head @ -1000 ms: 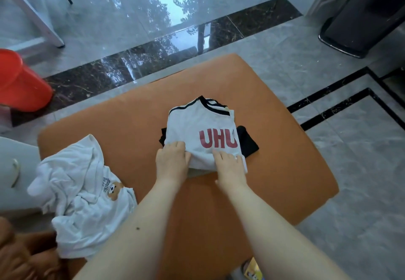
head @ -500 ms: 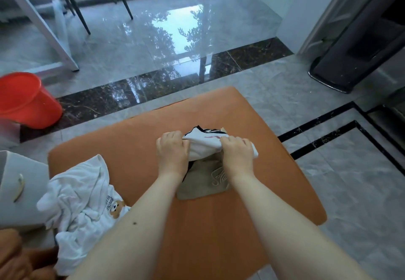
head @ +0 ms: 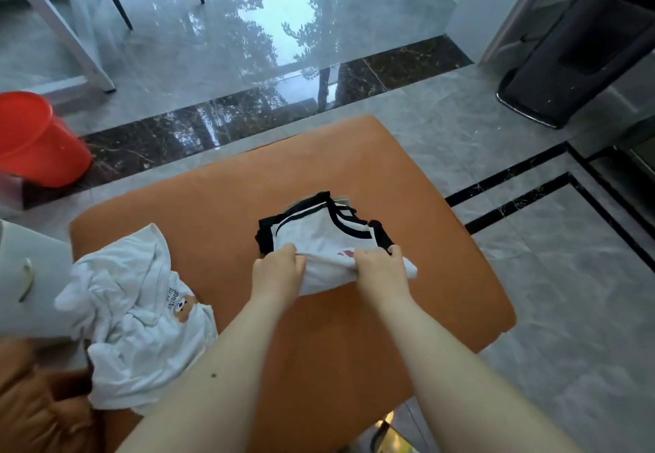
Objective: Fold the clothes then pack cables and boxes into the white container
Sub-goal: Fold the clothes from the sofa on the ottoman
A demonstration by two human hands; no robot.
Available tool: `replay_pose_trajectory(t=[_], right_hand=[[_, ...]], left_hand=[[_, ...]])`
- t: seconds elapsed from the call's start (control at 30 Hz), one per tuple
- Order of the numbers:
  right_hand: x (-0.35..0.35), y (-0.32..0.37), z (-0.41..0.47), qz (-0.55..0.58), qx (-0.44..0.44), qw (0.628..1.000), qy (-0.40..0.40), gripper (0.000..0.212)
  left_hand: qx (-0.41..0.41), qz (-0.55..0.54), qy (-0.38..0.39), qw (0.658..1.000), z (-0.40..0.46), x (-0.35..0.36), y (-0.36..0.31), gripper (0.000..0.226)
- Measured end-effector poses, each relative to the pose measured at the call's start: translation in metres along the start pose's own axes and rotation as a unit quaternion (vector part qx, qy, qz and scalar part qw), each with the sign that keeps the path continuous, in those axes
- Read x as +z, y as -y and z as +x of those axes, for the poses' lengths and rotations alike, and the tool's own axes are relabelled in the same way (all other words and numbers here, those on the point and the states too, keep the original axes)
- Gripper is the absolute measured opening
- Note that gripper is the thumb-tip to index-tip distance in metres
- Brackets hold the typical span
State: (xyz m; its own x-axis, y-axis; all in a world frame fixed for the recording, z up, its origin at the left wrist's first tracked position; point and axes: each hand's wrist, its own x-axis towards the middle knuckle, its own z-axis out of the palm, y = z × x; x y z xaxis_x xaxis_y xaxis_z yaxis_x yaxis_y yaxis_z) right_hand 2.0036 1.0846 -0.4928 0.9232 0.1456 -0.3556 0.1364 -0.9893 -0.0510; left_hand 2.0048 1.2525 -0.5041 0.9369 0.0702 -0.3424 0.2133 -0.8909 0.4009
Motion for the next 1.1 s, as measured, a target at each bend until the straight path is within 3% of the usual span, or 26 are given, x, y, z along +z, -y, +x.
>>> replay_pose_trajectory(t=[0.13, 0.23, 0.3, 0.33, 0.43, 0.5, 0.6, 0.97, 1.1], right_hand=[[-0.013, -0.004, 0.038, -0.002, -0.004, 1.0, -0.013, 0.028], [-0.02, -0.007, 0.084, 0.036, 0.008, 0.995, -0.091, 0.033], [-0.018, -0.009, 0.108, 0.063, 0.022, 0.99, -0.126, 0.043], [-0.012, -0.008, 0.117, 0.073, 0.022, 0.991, -0.114, 0.047], [0.016, -0.003, 0.126, 0.085, -0.008, 0.996, -0.019, 0.049], [0.038, 0.001, 0.129, 0.092, -0.02, 0.993, 0.069, 0.052], [0.064, 0.006, 0.128, 0.117, -0.005, 0.984, 0.133, 0.056], [0.079, 0.019, 0.13, 0.076, 0.006, 0.989, 0.124, 0.059], [0.059, 0.05, 0.123, 0.052, -0.014, 0.994, 0.098, 0.062]], left_hand=[[-0.024, 0.023, -0.071, 0.997, 0.031, -0.007, -0.01, 0.014], [-0.061, 0.018, -0.197, 0.978, 0.063, -0.009, -0.015, 0.027], [-0.04, 0.036, -0.246, 0.968, 0.079, -0.006, -0.014, 0.037], [-0.01, 0.066, -0.224, 0.972, 0.084, -0.001, -0.013, 0.04], [0.061, 0.136, -0.064, 0.987, 0.095, 0.024, -0.004, 0.044], [0.023, 0.144, 0.02, 0.989, 0.101, 0.043, 0.007, 0.048], [-0.035, 0.146, 0.077, 0.986, 0.102, 0.067, 0.022, 0.052], [-0.039, 0.128, 0.069, 0.989, 0.103, 0.081, 0.04, 0.052], [-0.097, 0.082, 0.022, 0.992, 0.077, 0.056, 0.067, 0.052]])
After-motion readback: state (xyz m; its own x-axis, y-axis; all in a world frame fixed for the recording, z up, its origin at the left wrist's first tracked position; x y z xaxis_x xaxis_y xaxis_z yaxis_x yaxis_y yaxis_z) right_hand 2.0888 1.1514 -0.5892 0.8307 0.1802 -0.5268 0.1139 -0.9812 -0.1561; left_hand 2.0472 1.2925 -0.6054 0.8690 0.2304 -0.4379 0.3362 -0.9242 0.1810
